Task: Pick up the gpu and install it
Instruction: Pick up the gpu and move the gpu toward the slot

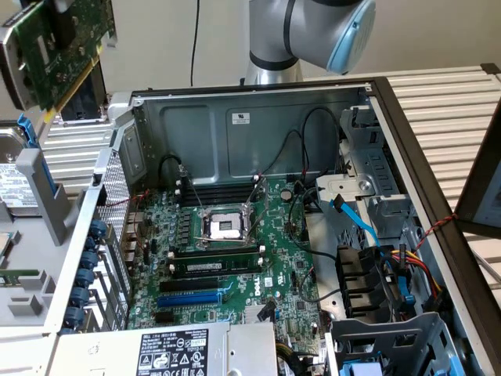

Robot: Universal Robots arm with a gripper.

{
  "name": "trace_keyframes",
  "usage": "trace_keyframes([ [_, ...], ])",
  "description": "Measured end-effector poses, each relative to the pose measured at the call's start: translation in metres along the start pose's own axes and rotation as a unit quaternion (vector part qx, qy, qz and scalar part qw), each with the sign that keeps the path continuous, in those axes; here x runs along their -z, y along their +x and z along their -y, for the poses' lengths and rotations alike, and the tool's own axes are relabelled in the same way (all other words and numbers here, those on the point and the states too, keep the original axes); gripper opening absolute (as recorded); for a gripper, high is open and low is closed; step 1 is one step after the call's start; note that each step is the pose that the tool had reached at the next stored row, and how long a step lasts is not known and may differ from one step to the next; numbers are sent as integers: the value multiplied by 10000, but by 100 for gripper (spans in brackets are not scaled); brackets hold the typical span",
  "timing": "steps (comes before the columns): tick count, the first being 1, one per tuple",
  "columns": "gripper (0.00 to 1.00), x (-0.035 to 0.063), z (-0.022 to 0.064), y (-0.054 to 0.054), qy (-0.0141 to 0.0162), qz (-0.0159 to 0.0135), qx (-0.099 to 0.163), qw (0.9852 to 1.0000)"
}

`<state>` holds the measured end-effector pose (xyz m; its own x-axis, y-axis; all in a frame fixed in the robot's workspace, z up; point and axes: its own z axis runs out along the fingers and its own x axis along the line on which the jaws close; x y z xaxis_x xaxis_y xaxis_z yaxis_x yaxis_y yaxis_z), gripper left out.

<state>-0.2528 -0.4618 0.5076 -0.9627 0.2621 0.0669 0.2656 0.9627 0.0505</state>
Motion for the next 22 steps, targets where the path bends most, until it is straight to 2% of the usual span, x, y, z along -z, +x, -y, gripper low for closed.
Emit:
trace_keyframes([
  [3,27,8,-22,-135,-31,-9,1,10000],
  [15,27,39,-124,-674,-211,-58,11,9998],
  [17,27,44,-148,-761,-219,-61,14,9997],
  [22,27,46,-202,-959,-216,-64,59,9997],
])
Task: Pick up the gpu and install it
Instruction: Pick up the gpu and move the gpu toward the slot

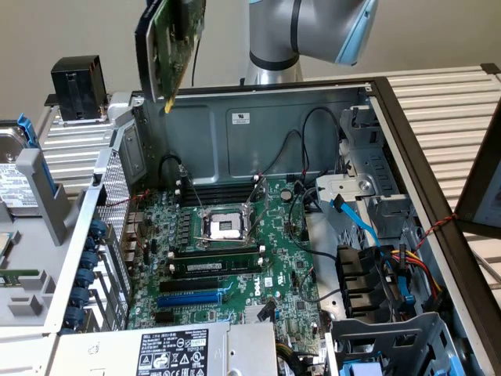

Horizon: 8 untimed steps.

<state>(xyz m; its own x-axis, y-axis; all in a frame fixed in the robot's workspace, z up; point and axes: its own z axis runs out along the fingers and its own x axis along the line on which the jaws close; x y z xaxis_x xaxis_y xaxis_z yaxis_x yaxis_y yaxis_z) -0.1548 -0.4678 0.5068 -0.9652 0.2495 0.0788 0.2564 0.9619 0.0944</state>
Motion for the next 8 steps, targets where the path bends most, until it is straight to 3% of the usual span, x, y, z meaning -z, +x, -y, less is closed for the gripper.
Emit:
trace_keyframes([
  [8,27,-11,-62,-246,10,-11,121,9999],
])
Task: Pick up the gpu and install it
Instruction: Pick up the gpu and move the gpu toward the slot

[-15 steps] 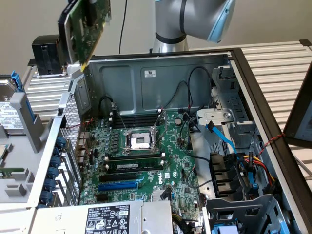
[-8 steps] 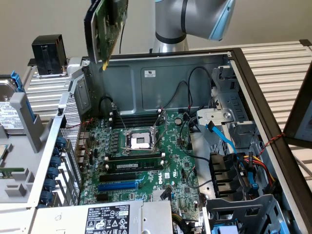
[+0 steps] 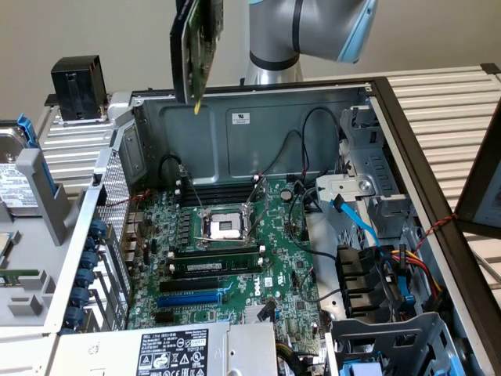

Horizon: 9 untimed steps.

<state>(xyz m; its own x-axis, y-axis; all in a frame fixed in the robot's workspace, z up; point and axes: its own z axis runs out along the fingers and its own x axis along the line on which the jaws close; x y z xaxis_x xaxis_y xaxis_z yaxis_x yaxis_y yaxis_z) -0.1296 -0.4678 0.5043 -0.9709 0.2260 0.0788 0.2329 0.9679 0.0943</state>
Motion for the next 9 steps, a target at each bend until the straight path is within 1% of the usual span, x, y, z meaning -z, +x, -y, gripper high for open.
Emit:
trace_keyframes([
  [3,27,-31,-19,-97,8,-3,43,10000],
  [8,27,-114,-45,-243,53,-1,118,9999],
  [9,27,-145,-55,-301,67,-1,146,9999],
])
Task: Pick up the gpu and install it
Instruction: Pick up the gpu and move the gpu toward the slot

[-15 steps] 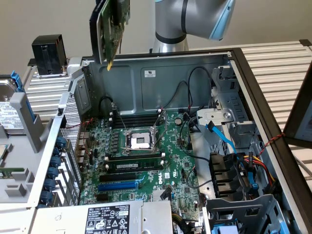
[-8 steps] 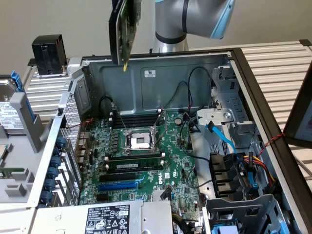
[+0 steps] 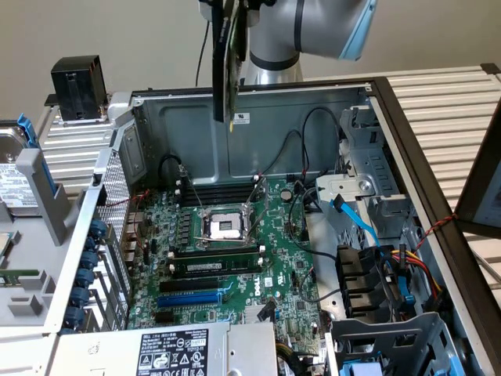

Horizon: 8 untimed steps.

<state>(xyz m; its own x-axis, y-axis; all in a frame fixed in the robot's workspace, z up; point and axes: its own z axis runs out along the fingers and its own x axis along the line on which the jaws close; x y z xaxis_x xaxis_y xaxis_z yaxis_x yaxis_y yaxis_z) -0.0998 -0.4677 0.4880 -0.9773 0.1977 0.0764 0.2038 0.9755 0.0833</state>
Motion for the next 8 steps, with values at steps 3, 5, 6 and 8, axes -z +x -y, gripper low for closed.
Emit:
trace_keyframes([
  [3,27,-36,-15,-90,10,-1,35,10000],
  [5,27,-47,-27,-155,11,-2,48,10000],
  [6,27,-52,-32,-183,12,-3,55,10000],
  [8,27,-63,-43,-241,13,-4,72,10000],
])
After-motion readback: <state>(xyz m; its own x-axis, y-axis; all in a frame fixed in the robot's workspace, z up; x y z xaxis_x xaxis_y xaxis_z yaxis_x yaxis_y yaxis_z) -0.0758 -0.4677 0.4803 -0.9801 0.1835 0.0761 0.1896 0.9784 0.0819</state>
